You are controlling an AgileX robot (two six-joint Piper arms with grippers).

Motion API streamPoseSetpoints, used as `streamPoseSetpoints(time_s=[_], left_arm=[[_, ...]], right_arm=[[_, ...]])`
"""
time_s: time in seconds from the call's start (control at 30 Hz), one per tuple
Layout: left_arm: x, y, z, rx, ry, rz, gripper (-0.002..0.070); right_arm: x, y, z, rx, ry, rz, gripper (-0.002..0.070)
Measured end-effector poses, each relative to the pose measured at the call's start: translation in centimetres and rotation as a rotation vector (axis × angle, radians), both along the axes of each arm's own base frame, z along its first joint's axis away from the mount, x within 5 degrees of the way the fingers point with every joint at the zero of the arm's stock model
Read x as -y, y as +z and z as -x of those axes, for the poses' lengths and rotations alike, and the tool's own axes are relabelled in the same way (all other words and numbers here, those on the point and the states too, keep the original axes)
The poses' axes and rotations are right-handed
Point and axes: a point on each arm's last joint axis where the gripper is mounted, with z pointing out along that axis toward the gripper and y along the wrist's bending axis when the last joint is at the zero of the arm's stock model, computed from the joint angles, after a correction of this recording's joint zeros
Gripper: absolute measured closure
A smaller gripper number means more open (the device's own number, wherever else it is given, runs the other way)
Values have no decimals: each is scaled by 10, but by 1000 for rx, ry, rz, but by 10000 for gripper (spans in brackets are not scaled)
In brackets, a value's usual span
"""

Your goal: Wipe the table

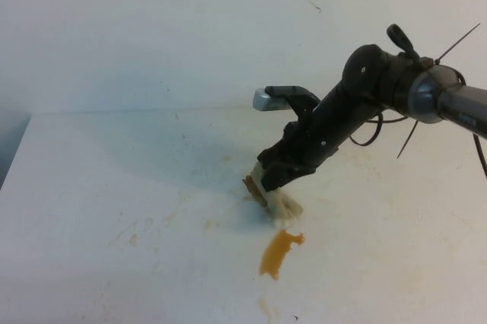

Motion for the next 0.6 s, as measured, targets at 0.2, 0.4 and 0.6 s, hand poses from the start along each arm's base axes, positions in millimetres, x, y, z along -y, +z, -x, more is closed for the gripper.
streamPoseSetpoints(time_s=[0.2, 0.4, 0.6], left_arm=[[0, 0, 0, 0, 0, 0, 679], [0, 0, 0, 0, 0, 0, 679], [0, 0, 0, 0, 0, 0, 678]], right_arm=[[-5, 32, -7, 153, 230, -14, 647], [5, 40, -21, 323, 296, 153, 647], [9, 11, -29, 327, 304, 233, 647]])
